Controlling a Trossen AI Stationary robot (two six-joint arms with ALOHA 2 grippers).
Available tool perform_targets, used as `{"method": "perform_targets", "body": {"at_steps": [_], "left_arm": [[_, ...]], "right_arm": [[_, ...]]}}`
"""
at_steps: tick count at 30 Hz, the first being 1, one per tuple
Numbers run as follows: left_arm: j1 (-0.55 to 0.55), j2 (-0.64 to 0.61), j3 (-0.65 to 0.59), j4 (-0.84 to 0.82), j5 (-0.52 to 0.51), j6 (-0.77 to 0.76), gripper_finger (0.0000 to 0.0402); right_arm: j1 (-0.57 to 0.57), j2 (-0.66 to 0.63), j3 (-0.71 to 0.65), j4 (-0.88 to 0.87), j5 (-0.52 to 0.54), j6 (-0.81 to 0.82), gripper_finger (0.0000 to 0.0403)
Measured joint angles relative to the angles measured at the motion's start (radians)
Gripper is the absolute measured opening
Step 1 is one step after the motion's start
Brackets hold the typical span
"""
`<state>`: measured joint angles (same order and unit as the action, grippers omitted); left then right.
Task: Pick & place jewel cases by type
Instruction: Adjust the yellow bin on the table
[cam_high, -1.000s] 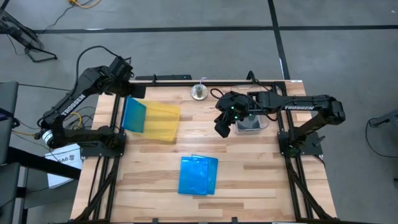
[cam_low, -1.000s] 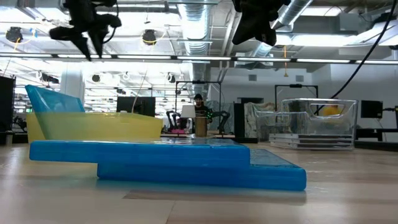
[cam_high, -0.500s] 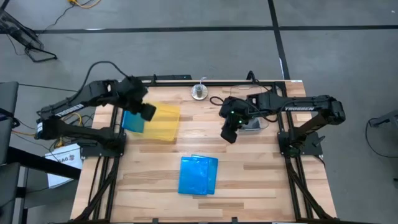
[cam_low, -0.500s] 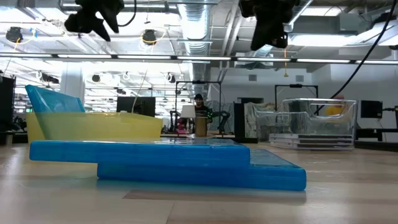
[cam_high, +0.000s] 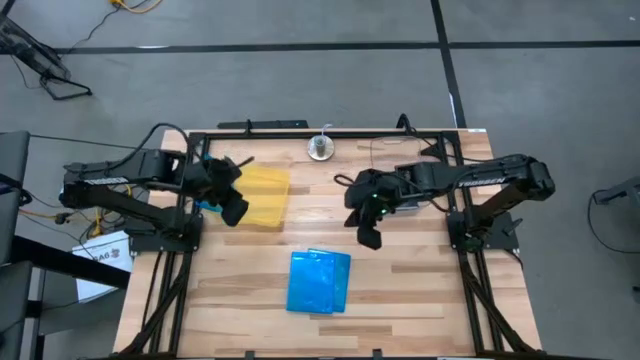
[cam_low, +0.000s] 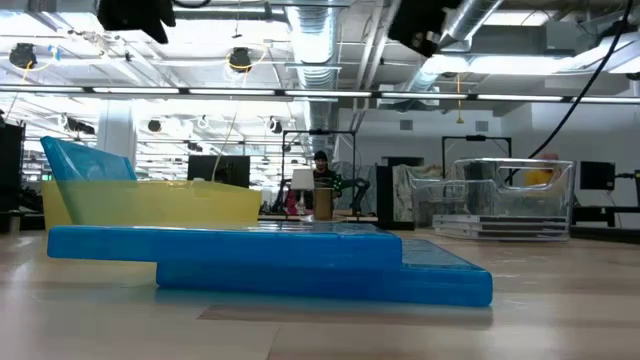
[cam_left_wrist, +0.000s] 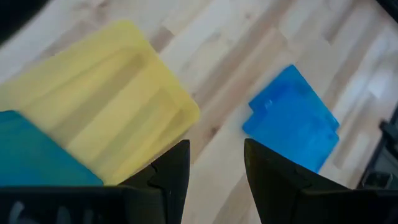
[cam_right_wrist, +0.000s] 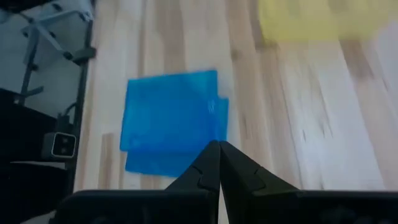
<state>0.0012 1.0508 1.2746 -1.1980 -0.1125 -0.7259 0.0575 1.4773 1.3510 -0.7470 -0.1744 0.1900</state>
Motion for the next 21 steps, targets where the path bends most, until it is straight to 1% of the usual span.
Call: {"method": "perform_targets", "body": {"at_steps": [4, 7, 9, 15, 19, 21], "left_arm": [[-0.074, 0.0, 0.0, 0.0, -0.006, -0.022, 0.0144], [-0.13, 0.0, 0.0, 0.0, -0.025, -0.07, 0.0144], [-0.168, -0.003, 0.0, 0.001, -0.053, -0.106, 0.0144], [-0.25, -0.035, -0.001, 0.023, -0.145, -0.192, 0.0144], [-0.282, -0.059, 0.0, 0.024, -0.152, -0.234, 0.0144], [-0.301, -0.058, 0.0, 0.019, -0.118, -0.245, 0.0144]], "right_arm": [[-0.007, 0.066, 0.001, 0.074, -0.023, -0.054, 0.0], [-0.021, 0.145, -0.001, 0.115, -0.09, -0.087, 0.0], [-0.028, 0.202, 0.022, 0.169, -0.141, -0.117, 0.0], [-0.05, 0.365, 0.158, 0.174, -0.27, -0.254, 0.0], [-0.066, 0.463, 0.253, 0.179, -0.27, -0.273, 0.0], [-0.072, 0.507, 0.293, 0.181, -0.268, -0.271, 0.0]]}}
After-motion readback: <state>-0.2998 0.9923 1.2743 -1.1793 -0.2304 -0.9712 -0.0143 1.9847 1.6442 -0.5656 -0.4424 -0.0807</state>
